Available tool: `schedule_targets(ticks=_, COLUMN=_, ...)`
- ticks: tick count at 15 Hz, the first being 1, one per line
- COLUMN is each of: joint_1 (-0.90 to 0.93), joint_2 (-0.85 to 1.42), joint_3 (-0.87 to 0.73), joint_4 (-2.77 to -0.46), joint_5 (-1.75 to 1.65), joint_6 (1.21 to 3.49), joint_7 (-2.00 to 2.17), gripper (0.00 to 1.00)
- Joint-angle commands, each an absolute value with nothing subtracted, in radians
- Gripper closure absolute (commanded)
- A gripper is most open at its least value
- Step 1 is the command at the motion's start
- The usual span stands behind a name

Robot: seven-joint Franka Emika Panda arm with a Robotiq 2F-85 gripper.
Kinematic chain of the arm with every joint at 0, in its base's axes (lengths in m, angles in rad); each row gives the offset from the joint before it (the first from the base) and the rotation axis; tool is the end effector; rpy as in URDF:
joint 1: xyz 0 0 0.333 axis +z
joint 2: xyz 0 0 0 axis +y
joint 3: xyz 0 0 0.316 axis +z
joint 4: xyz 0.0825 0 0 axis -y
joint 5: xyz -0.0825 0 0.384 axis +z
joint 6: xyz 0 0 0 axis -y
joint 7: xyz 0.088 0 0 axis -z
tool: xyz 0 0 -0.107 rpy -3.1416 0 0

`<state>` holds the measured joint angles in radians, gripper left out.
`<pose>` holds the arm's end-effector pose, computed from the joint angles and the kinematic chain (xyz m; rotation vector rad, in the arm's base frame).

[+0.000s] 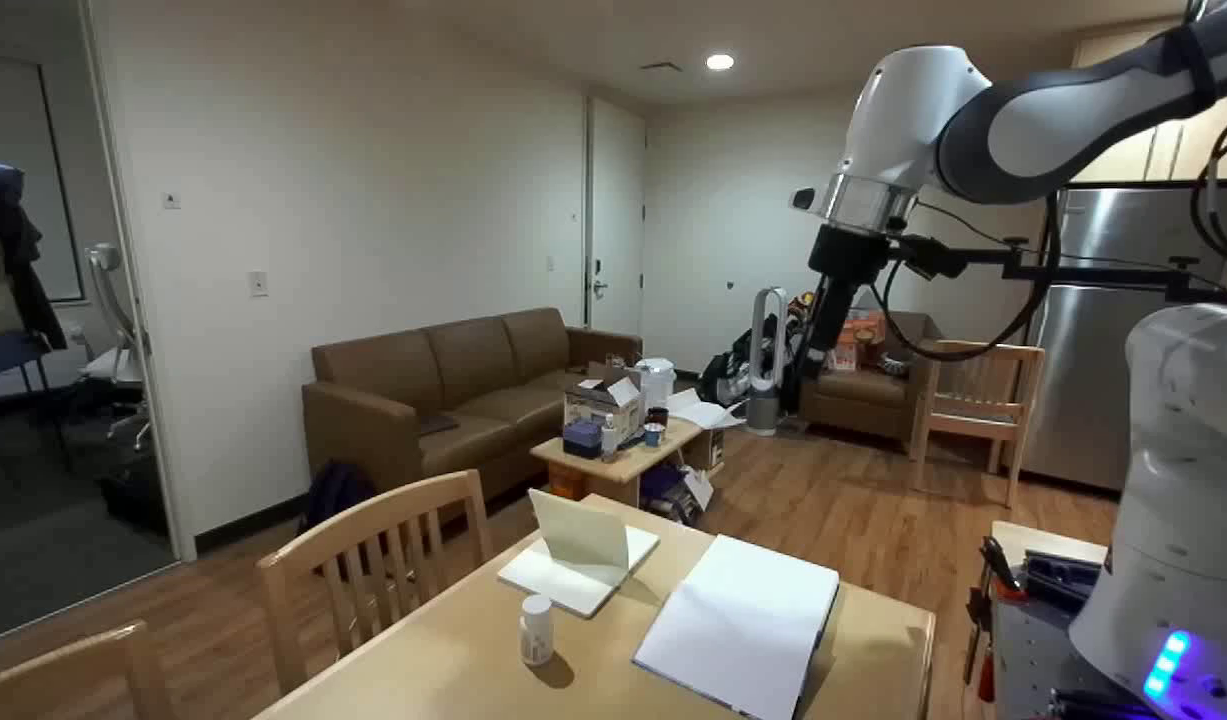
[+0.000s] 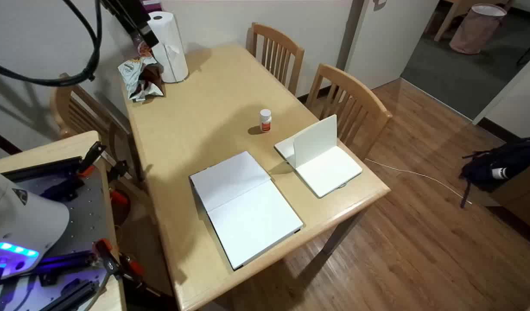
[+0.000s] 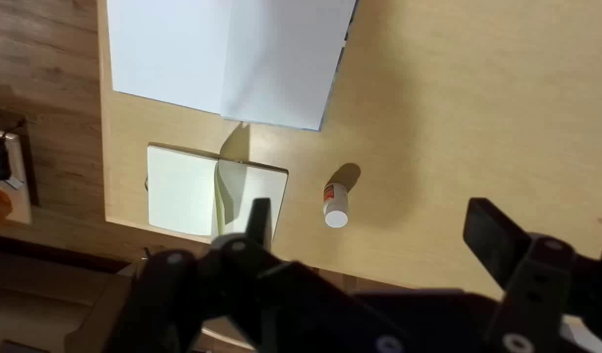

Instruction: Close the open book on the left

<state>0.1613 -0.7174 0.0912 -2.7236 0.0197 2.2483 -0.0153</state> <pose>0.3377 0.0872 0.4544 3.0789 0.3746 0.3795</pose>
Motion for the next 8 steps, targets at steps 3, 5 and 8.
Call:
schedule_targets(ticks=3, joint_1=0.153, joint_2=-0.705, joint_3=0.092, joint_4=-2.714, joint_5=0.021, joint_6=2.242, joint_7=-0.015, gripper=0.0)
schedule_targets(ticks=5, joint_1=0.145, joint_2=-0.666, joint_3=0.082, joint_4=-2.688, joint_5=0.03, joint_6=2.218, joint_7=-0.008, gripper=0.0)
schedule_targets(ticks=8, joint_1=0.125, joint_2=-0.622, joint_3=0.063, joint_4=-2.662, joint_5=0.04, joint_6=2.172, joint_7=0.013, gripper=0.0)
